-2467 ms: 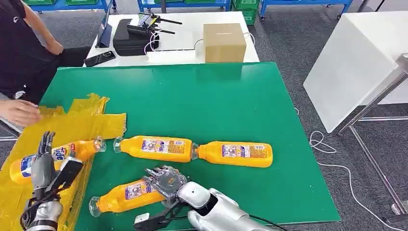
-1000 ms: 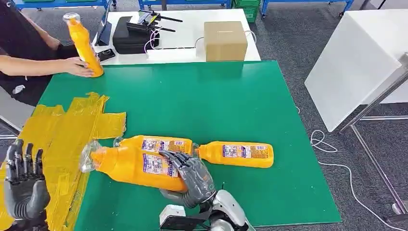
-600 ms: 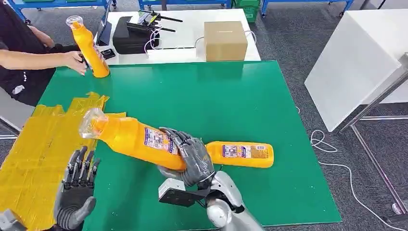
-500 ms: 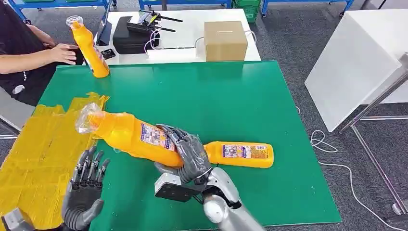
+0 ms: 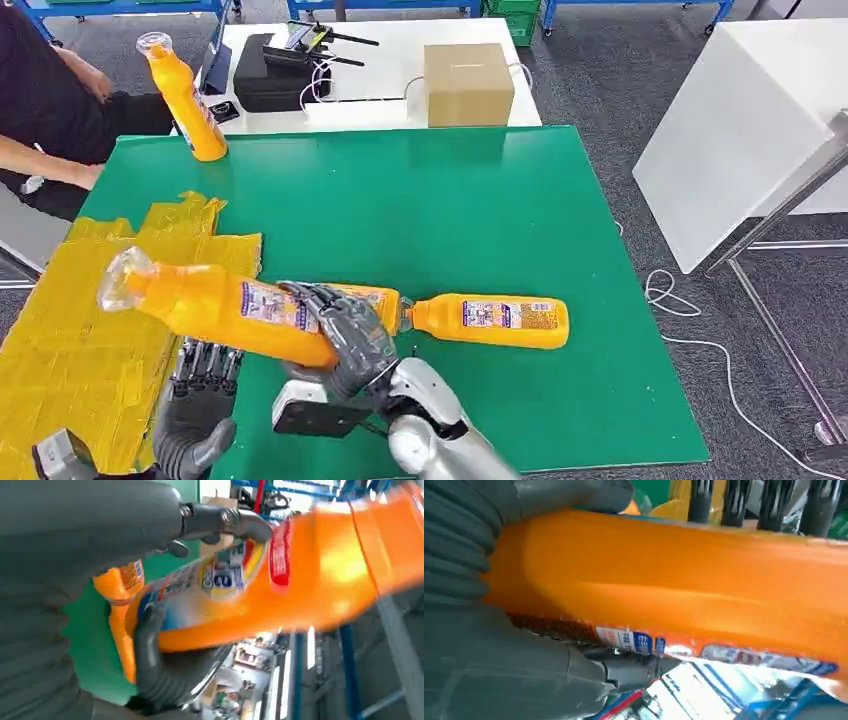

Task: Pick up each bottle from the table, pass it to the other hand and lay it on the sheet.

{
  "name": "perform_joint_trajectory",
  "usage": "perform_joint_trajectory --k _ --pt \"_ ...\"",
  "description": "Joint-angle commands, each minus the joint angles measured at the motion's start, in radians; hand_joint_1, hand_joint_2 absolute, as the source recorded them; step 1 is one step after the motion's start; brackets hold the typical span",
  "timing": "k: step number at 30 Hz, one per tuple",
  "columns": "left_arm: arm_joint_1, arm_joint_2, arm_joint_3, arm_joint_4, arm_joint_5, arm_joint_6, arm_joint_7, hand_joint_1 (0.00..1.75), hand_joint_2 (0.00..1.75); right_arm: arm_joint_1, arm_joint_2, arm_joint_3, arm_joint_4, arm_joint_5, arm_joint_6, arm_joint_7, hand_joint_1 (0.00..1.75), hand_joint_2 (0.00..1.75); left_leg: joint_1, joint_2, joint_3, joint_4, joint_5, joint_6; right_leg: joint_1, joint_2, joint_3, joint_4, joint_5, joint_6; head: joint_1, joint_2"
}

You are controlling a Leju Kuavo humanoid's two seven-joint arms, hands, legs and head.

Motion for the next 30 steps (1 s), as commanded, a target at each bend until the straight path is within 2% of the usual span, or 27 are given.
perform_joint_trajectory --k 1,5,26,27,28,30 --pt "-0.036 0.036 0.046 0.055 0.041 -0.010 0.016 0.00 1.75 -0.051 0.019 0.231 0.240 0.018 0.041 -0.058 1.75 1.75 0.001 0.000 0.004 -0.003 0.000 -0.001 0.001 0.000 0.004 -0.003 0.000 0.000 0.000 0.000" --pt "-0.037 0.026 0.098 0.070 0.064 -0.020 0.023 0.00 1.75 -0.021 0.007 0.292 0.237 0.037 0.059 -0.097 1.75 1.75 0.000 0.000 0.004 -0.004 0.000 -0.001 0.000 -0.001 0.004 -0.003 0.000 0.000 0.000 0.000" --pt "-0.032 0.005 0.124 0.063 0.066 -0.033 0.034 0.00 1.75 -0.014 -0.001 0.302 0.240 0.047 0.068 -0.099 1.75 1.75 0.001 -0.003 0.004 -0.003 0.000 -0.001 0.001 -0.003 0.004 -0.003 0.000 0.000 0.000 0.000" --pt "-0.033 -0.006 0.127 0.059 0.072 -0.033 0.030 0.51 1.75 -0.012 -0.001 0.299 0.241 0.048 0.064 -0.096 1.75 1.75 0.000 -0.002 0.003 -0.003 0.001 -0.001 0.001 -0.003 0.003 -0.003 0.000 0.000 0.000 0.000" --pt "-0.033 -0.010 0.125 0.058 0.076 -0.040 0.028 1.75 1.75 -0.013 -0.001 0.299 0.241 0.048 0.066 -0.096 1.75 1.75 0.001 -0.003 0.005 -0.004 0.000 -0.001 0.001 -0.004 0.005 -0.004 0.000 0.000 0.000 0.000" --pt "-0.032 -0.017 0.124 0.052 0.066 -0.032 0.020 1.75 1.75 -0.011 -0.001 0.293 0.245 0.050 0.061 -0.090 1.75 1.75 0.000 -0.002 0.003 -0.002 0.001 0.000 0.000 -0.002 0.003 -0.002 0.000 0.000 0.000 0.000"
